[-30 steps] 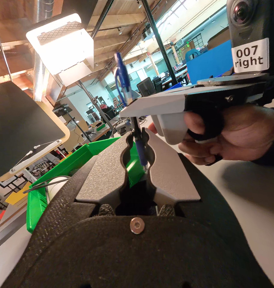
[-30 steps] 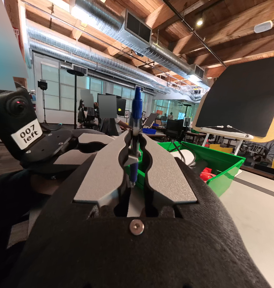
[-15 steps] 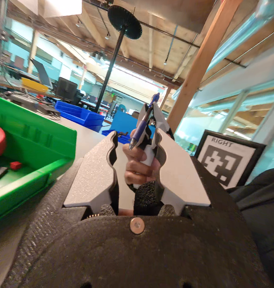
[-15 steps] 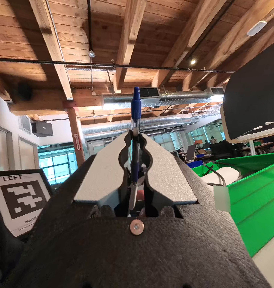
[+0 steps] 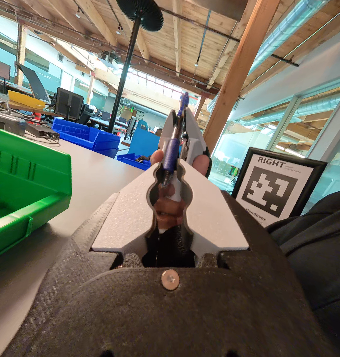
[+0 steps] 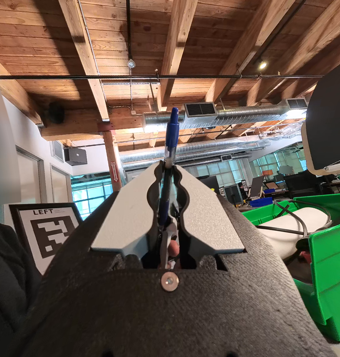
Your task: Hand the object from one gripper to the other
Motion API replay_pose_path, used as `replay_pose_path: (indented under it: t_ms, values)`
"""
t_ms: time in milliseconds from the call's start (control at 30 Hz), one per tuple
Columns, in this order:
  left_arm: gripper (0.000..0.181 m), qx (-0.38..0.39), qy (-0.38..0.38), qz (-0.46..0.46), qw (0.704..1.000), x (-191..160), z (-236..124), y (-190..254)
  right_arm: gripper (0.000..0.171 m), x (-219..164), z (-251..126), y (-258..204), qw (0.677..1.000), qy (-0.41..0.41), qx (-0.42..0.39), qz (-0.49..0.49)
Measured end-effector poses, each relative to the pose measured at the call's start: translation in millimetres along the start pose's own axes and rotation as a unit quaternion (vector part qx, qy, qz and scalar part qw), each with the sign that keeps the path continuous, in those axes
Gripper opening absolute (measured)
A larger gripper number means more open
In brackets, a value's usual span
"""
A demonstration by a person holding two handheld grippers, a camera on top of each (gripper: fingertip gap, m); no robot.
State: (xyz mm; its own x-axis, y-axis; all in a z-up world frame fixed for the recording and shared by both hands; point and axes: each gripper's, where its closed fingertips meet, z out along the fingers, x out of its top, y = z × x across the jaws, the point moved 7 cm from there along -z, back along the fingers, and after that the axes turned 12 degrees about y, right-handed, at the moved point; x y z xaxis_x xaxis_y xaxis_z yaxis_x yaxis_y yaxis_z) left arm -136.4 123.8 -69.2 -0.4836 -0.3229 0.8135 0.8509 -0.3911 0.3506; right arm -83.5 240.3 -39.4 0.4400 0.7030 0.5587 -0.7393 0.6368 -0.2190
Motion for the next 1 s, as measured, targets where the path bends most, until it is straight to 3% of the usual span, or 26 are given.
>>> replay_pose_path:
  t_ms: [33, 433, 567, 667, 767, 900, 1000]
  values:
    - [0.014, -0.005, 0.010, -0.006, 1.000, 2, -1, 1, 0.011, 0, 0, 0, 1.000, 0.001, 0.000, 0.004]
    - [0.011, -0.015, 0.059, 0.012, 0.998, 15, -7, 3, 0.015, -5, 1, 2, 1.000, -0.018, -0.014, -0.018]
    - [0.011, 0.003, 0.069, 0.052, 0.996, 20, -9, 3, 0.028, -5, 1, 5, 0.996, -0.032, -0.045, -0.064]
    - [0.011, 0.037, 0.078, 0.097, 0.991, 31, -15, 0, 0.031, -4, -1, 11, 0.982, -0.058, -0.090, -0.157]
    - [0.011, 0.090, 0.064, 0.156, 0.982, 40, -22, -7, 0.034, -3, -5, 16, 0.937, -0.134, -0.106, -0.306]
    - [0.012, 0.105, 0.040, 0.145, 0.983, 35, -23, -16, 0.040, -2, -18, 27, 0.817, -0.235, -0.096, -0.519]
    - [0.012, 0.114, 0.018, 0.121, 0.986, 23, -18, -20, 0.040, 0, -22, 23, 0.758, -0.241, -0.069, -0.602]
